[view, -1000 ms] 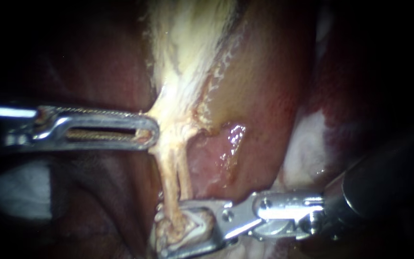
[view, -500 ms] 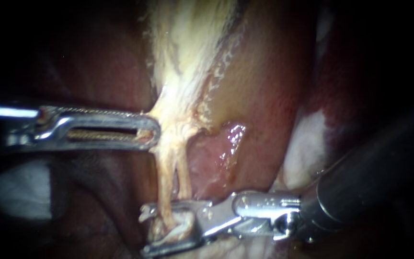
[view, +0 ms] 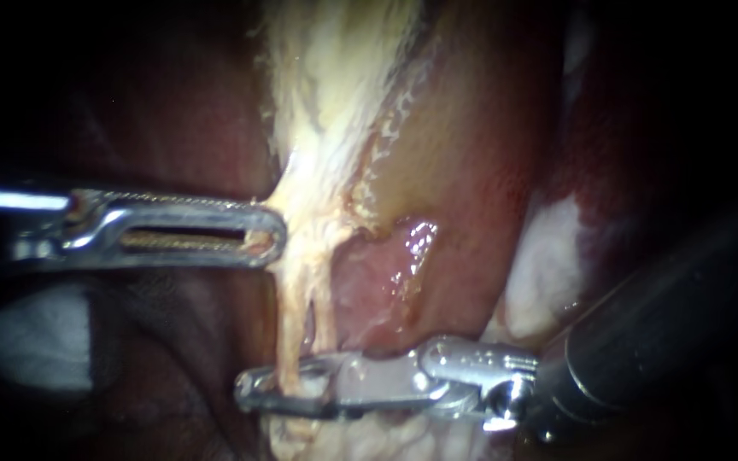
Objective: Clipping first clip left tube
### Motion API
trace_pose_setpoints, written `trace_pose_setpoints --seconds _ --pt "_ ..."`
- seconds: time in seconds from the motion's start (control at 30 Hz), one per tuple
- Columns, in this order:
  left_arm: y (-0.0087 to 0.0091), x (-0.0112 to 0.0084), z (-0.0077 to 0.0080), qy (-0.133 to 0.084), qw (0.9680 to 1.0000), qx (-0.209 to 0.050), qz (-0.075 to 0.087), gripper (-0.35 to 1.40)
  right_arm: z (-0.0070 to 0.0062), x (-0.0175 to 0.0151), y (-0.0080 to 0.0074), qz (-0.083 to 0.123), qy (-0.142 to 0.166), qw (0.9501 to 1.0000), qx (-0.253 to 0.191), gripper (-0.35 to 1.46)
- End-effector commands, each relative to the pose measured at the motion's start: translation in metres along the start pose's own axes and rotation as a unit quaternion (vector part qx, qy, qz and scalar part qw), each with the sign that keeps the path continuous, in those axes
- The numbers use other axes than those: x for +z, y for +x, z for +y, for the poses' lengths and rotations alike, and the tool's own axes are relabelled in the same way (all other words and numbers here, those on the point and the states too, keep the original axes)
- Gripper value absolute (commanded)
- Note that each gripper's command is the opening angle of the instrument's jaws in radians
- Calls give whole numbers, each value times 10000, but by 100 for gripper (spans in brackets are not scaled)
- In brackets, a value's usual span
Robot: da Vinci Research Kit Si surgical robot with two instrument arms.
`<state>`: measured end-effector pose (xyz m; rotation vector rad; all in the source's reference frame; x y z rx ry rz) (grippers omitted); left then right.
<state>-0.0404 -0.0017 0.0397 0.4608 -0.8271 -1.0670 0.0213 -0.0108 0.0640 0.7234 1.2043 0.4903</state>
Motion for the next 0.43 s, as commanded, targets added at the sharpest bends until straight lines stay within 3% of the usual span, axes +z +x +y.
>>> trace_pose_setpoints --seconds 0.03,0.43 --pt "0 0 0 1 10000 1 0 -35 0 1 -1 -19 7 10000 25 -35" --pt "0 0 0 2 10000 1 0 -35 3 1 -4 -44 -4 9999 112 -35"
